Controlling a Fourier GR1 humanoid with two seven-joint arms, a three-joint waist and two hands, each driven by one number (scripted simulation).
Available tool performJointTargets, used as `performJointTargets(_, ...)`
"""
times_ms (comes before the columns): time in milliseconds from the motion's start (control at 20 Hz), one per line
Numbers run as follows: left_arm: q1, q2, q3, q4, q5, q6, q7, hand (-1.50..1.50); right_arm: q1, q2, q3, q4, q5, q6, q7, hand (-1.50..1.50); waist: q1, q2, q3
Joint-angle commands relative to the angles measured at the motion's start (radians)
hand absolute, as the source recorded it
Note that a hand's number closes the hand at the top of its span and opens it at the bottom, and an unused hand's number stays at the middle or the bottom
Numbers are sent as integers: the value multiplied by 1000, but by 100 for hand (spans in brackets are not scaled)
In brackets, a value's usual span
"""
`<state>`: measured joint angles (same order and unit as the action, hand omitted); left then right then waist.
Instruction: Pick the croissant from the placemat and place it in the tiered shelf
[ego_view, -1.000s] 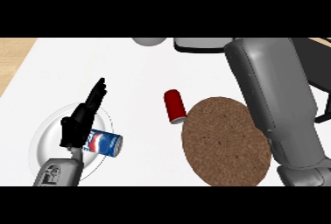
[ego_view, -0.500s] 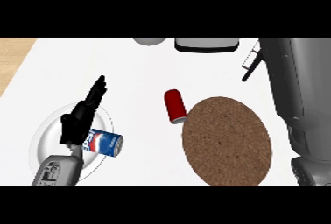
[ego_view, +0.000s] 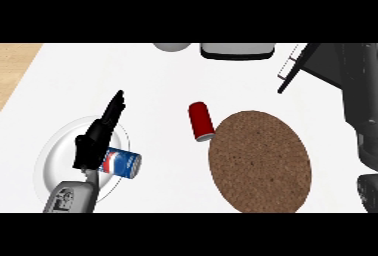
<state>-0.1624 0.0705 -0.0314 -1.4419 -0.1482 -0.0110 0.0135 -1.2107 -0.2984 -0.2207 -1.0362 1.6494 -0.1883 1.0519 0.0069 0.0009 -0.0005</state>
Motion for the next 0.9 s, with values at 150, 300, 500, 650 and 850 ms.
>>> performJointTargets(150,6,10,7,13,-8,-4,-20,0,51,-73,-28,89,21,-70,-14,150,1,1,0)
performJointTargets(300,-25,-2,11,-1,1,2,19,0,89,-89,-9,192,30,-158,-106,150,8,6,1)
performJointTargets(500,27,21,-14,-109,19,-51,61,0,49,-155,-74,290,-7,-268,-129,150,20,5,1)
performJointTargets(650,-27,4,5,-4,-7,-7,25,0,64,-133,-135,169,-122,-426,-175,150,2,8,3)
performJointTargets(850,-29,7,15,-4,15,-26,10,0,69,-161,-172,267,-178,-535,-250,150,15,9,1)
